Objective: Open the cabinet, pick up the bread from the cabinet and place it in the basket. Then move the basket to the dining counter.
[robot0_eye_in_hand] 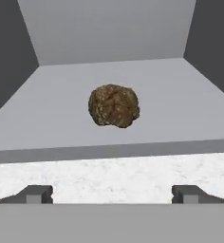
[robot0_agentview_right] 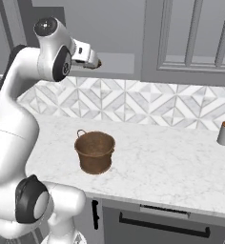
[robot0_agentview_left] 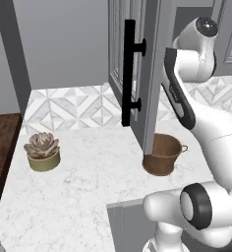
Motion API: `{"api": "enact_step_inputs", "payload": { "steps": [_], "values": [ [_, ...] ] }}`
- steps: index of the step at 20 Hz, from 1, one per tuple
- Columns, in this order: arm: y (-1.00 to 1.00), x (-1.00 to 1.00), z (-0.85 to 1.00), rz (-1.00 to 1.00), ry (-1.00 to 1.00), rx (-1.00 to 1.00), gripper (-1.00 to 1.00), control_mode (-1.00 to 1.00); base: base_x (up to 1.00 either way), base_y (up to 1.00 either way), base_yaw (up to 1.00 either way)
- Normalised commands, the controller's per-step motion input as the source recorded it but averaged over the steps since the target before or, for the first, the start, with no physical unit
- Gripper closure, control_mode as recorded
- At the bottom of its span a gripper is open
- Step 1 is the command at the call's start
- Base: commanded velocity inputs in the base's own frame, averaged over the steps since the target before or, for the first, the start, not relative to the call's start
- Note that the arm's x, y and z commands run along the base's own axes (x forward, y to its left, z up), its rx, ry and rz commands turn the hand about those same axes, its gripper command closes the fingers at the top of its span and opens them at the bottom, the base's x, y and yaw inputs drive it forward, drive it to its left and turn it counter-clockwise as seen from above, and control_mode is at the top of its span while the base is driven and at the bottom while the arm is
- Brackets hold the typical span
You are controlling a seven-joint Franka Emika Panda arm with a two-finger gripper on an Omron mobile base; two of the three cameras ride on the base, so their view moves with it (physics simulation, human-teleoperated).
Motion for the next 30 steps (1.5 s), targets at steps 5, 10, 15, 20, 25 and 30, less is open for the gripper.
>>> {"api": "enact_step_inputs", "payload": {
  "steps": [5,10,15,20,25,30],
  "values": [
    [0.00,0.70,-0.03,-0.07,-0.02,-0.01,-1.00,-1.00,0.00,0.00,0.00],
    [0.00,0.43,-0.18,-0.01,-0.05,0.00,-1.00,-1.00,0.00,0.00,0.00],
    [0.00,0.31,-0.22,0.00,-0.09,0.00,-1.00,-1.00,0.00,0.00,0.00],
    [0.00,0.40,0.00,0.00,-0.06,0.00,-1.00,-1.00,0.00,0.00,0.00],
    [0.00,0.48,0.00,0.00,0.00,0.00,-1.00,-1.00,0.00,0.00,0.00],
    [0.00,0.48,0.00,0.00,0.05,0.00,-1.00,-1.00,0.00,0.00,0.00]
  ]
}}
